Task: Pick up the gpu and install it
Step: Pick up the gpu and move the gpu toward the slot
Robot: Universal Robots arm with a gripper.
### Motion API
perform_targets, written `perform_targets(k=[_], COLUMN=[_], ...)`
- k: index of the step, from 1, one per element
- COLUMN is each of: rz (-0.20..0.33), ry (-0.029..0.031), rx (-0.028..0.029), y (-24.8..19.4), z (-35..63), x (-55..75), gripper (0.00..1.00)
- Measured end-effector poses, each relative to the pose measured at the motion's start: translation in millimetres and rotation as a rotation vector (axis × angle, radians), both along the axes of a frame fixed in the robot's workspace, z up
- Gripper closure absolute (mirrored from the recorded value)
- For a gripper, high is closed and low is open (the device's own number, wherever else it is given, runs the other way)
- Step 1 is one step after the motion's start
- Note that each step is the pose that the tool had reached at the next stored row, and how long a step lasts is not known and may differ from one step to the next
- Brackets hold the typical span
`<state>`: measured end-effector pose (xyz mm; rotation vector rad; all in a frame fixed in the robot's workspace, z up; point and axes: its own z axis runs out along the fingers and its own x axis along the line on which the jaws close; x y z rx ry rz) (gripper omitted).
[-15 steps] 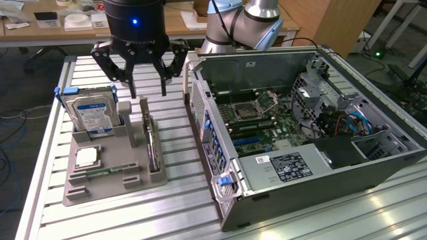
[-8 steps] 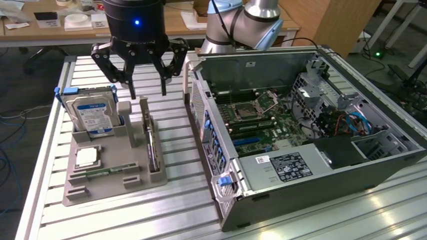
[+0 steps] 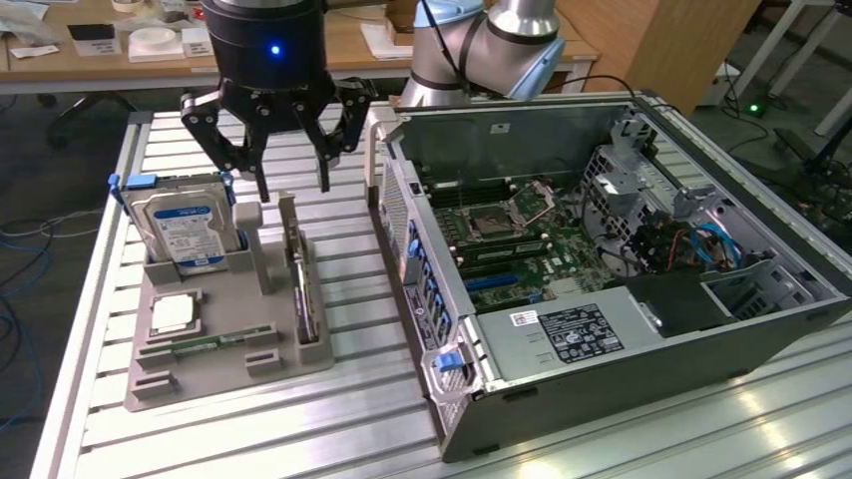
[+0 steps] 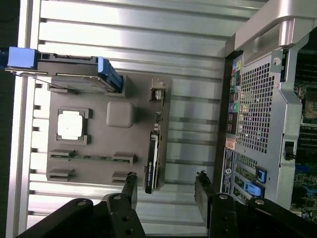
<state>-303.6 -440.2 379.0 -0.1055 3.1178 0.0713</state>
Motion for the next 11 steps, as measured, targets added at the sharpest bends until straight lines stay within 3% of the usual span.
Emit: perform_targets(k=[5,8,11], rz=[-0.023,-0.024,-0.026], ry=[0.0000,-0.0001,-0.0001], rx=[0.0000,-0.0039,-0.0042], y=[0.0,0.0,0.0], z=[-1.1,-1.5,-2.4], x=[-4.0,-4.1,-4.1], gripper=[0.41,0.41,0.41])
